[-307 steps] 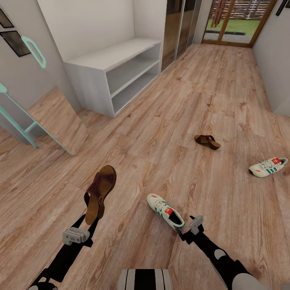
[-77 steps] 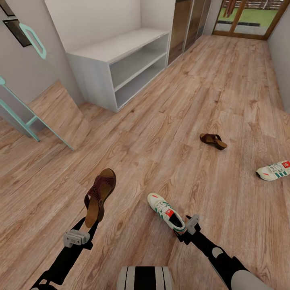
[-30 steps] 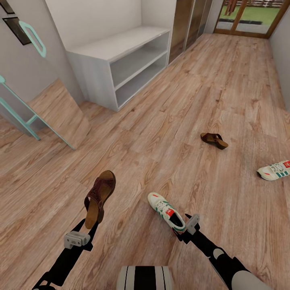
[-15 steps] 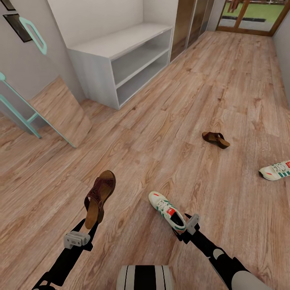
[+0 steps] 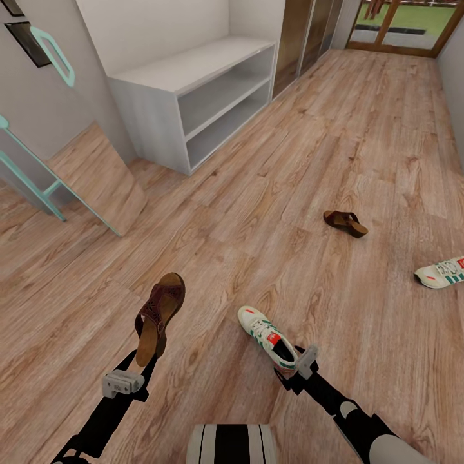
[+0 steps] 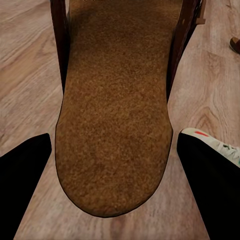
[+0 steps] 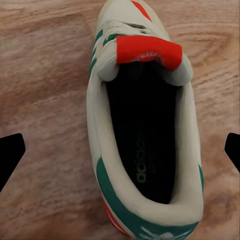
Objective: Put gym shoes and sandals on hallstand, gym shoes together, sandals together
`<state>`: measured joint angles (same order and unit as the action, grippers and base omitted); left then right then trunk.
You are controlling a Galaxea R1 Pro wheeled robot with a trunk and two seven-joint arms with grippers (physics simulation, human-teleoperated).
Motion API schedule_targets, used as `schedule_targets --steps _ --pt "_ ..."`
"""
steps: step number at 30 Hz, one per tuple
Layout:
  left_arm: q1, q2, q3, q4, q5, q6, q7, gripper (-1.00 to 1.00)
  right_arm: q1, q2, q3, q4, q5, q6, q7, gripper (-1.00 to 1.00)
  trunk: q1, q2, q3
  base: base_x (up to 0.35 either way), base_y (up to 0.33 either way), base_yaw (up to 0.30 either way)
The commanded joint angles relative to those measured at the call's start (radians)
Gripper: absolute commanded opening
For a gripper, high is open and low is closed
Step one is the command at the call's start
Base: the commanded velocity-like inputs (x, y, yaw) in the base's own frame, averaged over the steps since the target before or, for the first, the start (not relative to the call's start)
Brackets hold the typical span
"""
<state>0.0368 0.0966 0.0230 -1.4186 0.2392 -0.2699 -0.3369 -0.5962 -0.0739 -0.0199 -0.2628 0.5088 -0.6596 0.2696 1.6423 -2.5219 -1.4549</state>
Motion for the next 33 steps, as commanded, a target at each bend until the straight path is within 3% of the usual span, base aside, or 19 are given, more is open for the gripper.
schedule_targets --steps 1,33 --pt "0.000 0.000 0.000 0.000 0.000 0.000 -0.001 -1.00 0.000 0.000 0.000 0.001 0.000 0.000 0.000 1.00 0.000 0.000 0.000 0.000 0.000 0.000" --pt "0.000 0.000 -0.001 0.000 0.000 0.000 -0.001 -1.00 -0.002 -0.005 -0.004 0.005 -0.003 0.001 -0.004 1.00 0.000 0.000 -0.016 0.000 0.000 0.000"
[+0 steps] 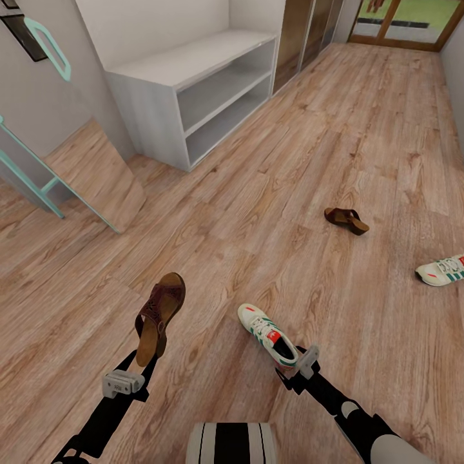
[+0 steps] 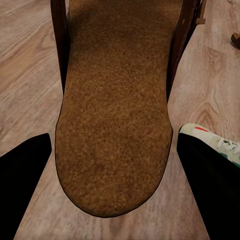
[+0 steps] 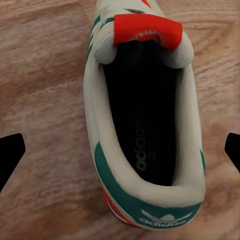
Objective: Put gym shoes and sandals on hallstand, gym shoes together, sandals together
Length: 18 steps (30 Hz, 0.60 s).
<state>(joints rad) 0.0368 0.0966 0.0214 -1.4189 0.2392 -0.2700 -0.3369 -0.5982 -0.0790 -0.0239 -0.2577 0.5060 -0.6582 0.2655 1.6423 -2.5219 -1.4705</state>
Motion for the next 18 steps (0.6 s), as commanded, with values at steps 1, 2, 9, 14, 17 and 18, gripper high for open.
schedule_targets --steps 1,2,9,14,17,18 --pt "0.000 0.000 0.000 0.000 0.000 0.000 -0.001 -1.00 0.000 0.000 0.000 0.000 0.000 0.000 0.000 1.00 0.000 0.000 0.000 0.000 0.000 0.000" --pt "0.000 0.000 0.000 0.000 0.000 0.000 -0.001 -1.00 0.000 0.000 0.000 0.000 0.000 0.000 0.000 1.00 0.000 0.000 0.000 0.000 0.000 0.000" --pt "0.000 0.000 0.000 0.000 0.000 0.000 -0.001 -1.00 0.000 -0.002 0.000 0.000 -0.001 0.000 -0.002 1.00 0.000 0.000 0.000 0.000 0.000 0.000" --pt "0.000 0.000 0.000 0.000 0.000 0.000 -0.001 -1.00 -0.001 -0.002 -0.001 -0.001 -0.003 0.000 -0.003 1.00 0.000 0.000 0.000 0.000 0.000 0.000" --pt "0.000 0.000 0.000 0.000 0.000 0.000 -0.001 -1.00 -0.001 -0.003 -0.002 -0.002 -0.005 0.000 -0.004 1.00 0.000 0.000 0.000 0.000 0.000 0.000" --pt "0.000 0.000 0.000 0.000 0.000 0.000 -0.001 -1.00 -0.001 -0.003 -0.003 -0.002 -0.006 0.000 -0.004 1.00 0.000 0.000 0.000 0.000 0.000 0.000"
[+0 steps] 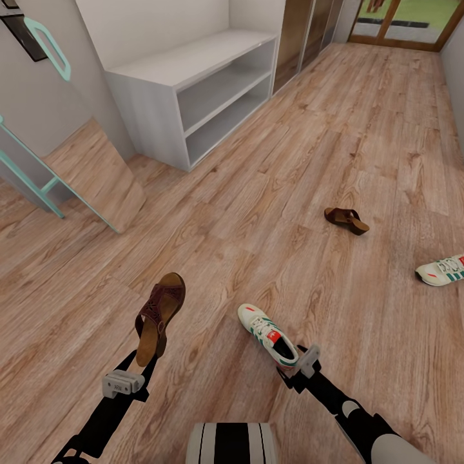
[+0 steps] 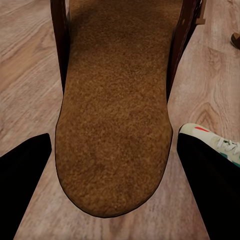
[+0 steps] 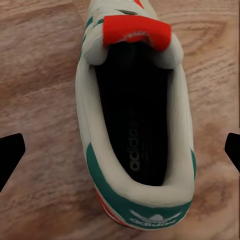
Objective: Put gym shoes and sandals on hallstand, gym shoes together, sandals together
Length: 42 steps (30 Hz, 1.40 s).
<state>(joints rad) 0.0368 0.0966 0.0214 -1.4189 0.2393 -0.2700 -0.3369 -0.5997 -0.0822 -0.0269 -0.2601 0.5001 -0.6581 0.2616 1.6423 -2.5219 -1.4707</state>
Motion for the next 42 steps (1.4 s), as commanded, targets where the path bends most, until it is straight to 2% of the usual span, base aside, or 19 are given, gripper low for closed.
schedule_targets --steps 1,21,42 --pt "0.000 0.000 0.000 0.000 0.000 0.000 -0.001 -1.00 0.000 0.000 -0.001 0.000 -0.001 0.000 0.000 1.00 0.000 0.000 0.000 0.000 0.000 0.000" --pt "0.000 0.000 0.000 0.000 0.001 0.001 0.002 -1.00 -0.016 -0.003 -0.005 0.000 -0.004 0.000 -0.001 1.00 0.000 0.000 0.000 0.002 0.000 0.000" --pt "0.000 0.000 0.000 0.000 0.001 -0.001 0.004 -1.00 -0.017 -0.001 -0.004 0.003 -0.004 0.000 -0.001 1.00 0.000 0.000 0.000 0.105 -0.025 0.000"
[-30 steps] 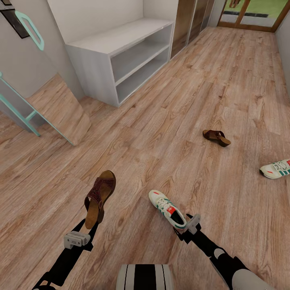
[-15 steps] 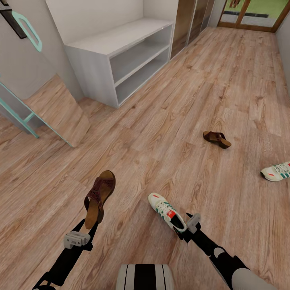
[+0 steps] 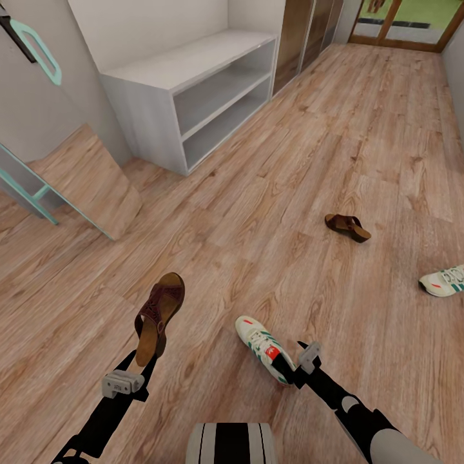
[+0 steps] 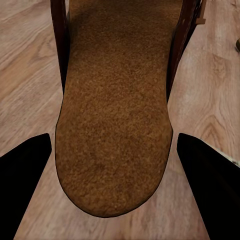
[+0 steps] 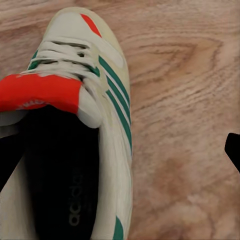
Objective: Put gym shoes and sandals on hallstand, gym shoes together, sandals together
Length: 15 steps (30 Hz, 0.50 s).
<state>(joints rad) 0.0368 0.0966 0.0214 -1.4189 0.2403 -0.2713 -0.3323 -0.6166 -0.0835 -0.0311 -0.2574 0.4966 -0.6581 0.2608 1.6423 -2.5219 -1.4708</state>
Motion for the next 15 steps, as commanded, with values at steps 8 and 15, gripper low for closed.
schedule_targets --steps 8,15 --pt "0.000 0.000 0.000 0.000 0.000 0.000 -0.001 -1.00 0.001 0.000 0.001 0.002 0.006 0.000 0.000 1.00 0.000 0.000 0.000 0.012 -0.003 0.000" --pt "0.000 0.000 0.000 0.000 0.000 0.000 -0.001 -1.00 0.002 0.001 0.003 0.005 0.008 0.000 0.000 1.00 0.000 0.000 0.000 0.004 -0.001 0.000"
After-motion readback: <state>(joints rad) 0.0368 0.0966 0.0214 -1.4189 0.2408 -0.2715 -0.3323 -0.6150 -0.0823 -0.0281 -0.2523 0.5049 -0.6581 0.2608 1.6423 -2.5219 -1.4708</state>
